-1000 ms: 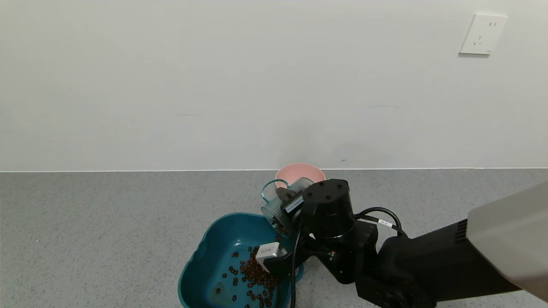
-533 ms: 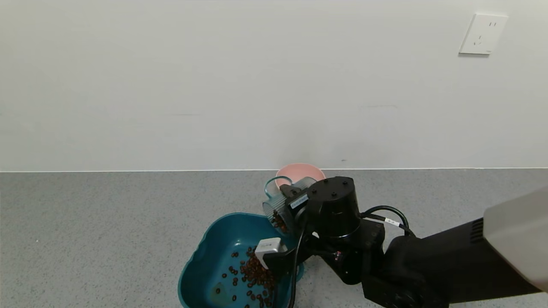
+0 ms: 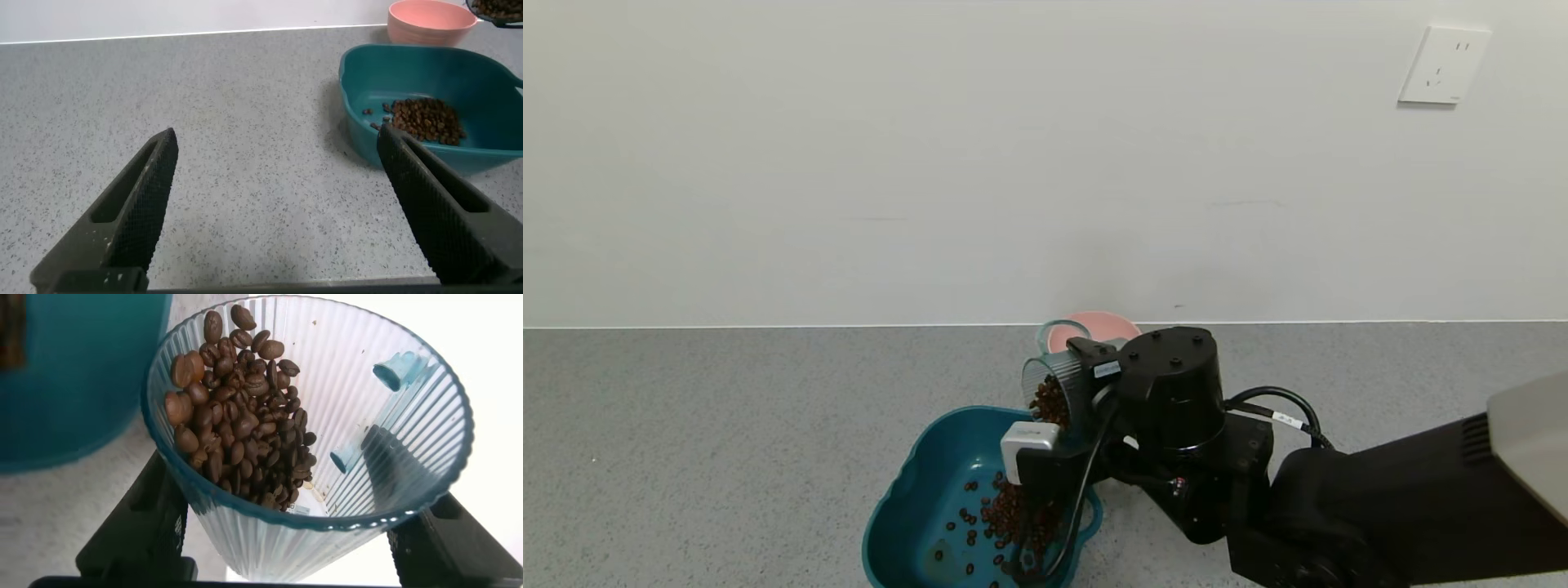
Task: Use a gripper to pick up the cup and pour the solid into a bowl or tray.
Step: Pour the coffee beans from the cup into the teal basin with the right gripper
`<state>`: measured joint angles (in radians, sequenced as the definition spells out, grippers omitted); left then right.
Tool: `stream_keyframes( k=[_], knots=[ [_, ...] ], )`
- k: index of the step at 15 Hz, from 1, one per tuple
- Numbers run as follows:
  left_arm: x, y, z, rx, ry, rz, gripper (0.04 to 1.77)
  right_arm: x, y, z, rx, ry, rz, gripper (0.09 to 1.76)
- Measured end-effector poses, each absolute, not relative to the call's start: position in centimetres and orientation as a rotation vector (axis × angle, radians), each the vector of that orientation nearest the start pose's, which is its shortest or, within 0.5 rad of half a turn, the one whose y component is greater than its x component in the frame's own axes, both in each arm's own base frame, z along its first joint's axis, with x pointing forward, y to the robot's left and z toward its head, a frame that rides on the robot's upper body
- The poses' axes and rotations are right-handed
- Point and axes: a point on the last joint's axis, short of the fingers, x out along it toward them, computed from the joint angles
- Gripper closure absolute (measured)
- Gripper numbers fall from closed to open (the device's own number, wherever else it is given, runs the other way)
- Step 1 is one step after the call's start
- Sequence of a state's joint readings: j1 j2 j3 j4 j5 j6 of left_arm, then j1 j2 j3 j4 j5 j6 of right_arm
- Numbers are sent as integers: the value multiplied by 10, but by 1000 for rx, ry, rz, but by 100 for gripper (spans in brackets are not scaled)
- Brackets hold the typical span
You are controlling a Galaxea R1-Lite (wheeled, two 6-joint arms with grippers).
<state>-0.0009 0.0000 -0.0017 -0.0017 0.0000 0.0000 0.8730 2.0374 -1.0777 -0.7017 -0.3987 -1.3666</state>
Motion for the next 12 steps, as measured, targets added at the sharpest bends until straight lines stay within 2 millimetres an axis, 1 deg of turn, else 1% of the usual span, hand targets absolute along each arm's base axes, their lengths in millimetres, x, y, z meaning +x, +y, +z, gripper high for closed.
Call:
stream_keyframes(
  k=[5,8,12],
  knots=[
    [-23,0,76,0,-3,-1,6,259,293,156,-1278,-104,461,48],
    [-23,0,76,0,-3,-1,6,263,286,163,-1159,-92,423,48],
    [-23,0,76,0,-3,-1,6,267,274,167,-992,-38,396,48]
  ],
)
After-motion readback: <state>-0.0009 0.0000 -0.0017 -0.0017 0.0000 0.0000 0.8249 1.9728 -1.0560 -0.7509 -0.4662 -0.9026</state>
